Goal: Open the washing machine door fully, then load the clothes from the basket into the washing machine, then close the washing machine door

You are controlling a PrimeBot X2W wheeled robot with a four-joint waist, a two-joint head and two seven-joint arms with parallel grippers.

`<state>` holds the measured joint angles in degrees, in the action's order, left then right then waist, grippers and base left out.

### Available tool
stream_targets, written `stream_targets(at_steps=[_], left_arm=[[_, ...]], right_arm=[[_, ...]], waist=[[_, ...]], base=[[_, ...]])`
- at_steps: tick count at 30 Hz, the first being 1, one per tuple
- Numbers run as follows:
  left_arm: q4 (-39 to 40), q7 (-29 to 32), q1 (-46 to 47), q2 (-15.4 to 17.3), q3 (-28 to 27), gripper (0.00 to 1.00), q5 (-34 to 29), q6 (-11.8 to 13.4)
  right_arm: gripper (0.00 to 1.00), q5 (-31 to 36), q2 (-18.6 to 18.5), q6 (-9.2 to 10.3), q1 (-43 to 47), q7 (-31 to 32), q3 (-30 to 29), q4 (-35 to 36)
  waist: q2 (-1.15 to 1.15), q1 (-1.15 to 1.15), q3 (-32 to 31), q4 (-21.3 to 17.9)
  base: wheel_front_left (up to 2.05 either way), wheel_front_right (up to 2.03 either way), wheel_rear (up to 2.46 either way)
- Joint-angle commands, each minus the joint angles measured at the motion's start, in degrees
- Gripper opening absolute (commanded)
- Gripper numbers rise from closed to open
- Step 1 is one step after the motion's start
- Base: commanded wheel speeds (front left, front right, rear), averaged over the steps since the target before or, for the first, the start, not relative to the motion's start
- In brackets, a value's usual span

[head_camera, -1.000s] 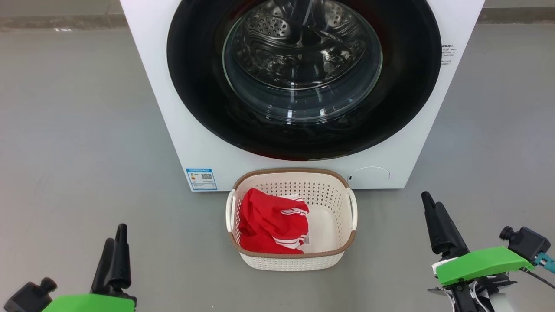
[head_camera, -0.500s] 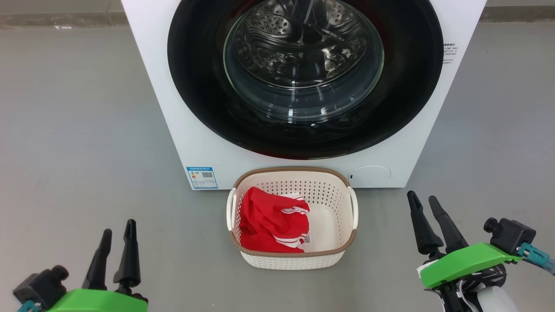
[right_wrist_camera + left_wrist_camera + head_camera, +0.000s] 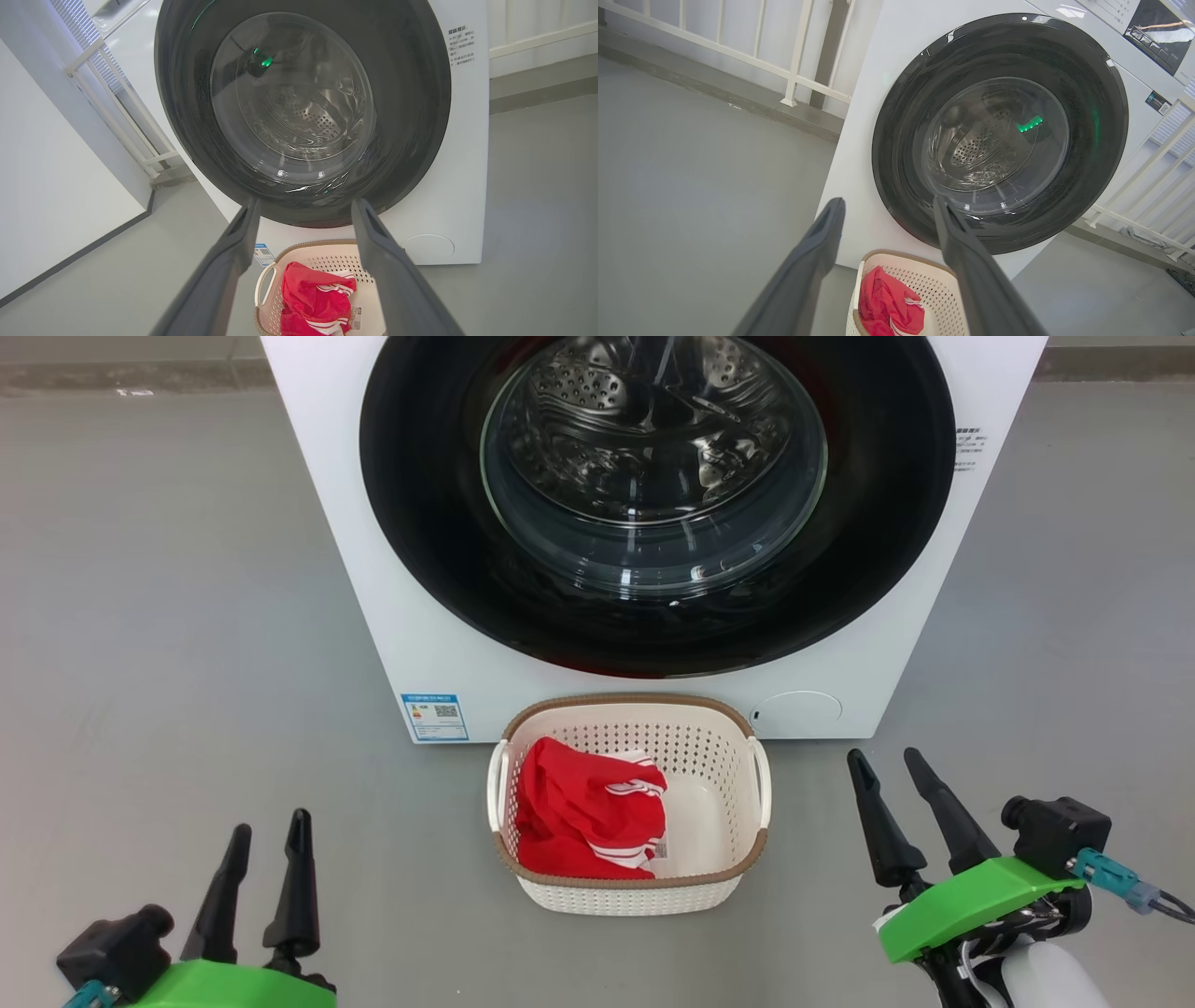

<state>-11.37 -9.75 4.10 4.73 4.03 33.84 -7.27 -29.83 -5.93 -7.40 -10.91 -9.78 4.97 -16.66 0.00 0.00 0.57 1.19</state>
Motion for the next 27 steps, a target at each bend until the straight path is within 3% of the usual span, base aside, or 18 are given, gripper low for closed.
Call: stream_targets(at_steps=[1, 27], left_arm=[[1.1, -0.9, 2.7, 1.5, -1.2, 1.00, -2.0, -0.2], [0.0, -5.2, 3.5, 1.6, -1.8, 1.00, -19.7, -0.2]], right_arm=[[1.00, 2.5, -0.5, -0.07, -2.6, -0.8, 1.5, 0.9], [1.00, 19.8, -0.8, -0.09, -4.5, -5.2, 2.9, -0.5]], waist=[[0.00, 0.00, 0.0, 0.0], [0.00, 0.00, -0.3, 0.6]], base=[[0.00, 0.00, 0.00], [0.00, 0.00, 0.00]])
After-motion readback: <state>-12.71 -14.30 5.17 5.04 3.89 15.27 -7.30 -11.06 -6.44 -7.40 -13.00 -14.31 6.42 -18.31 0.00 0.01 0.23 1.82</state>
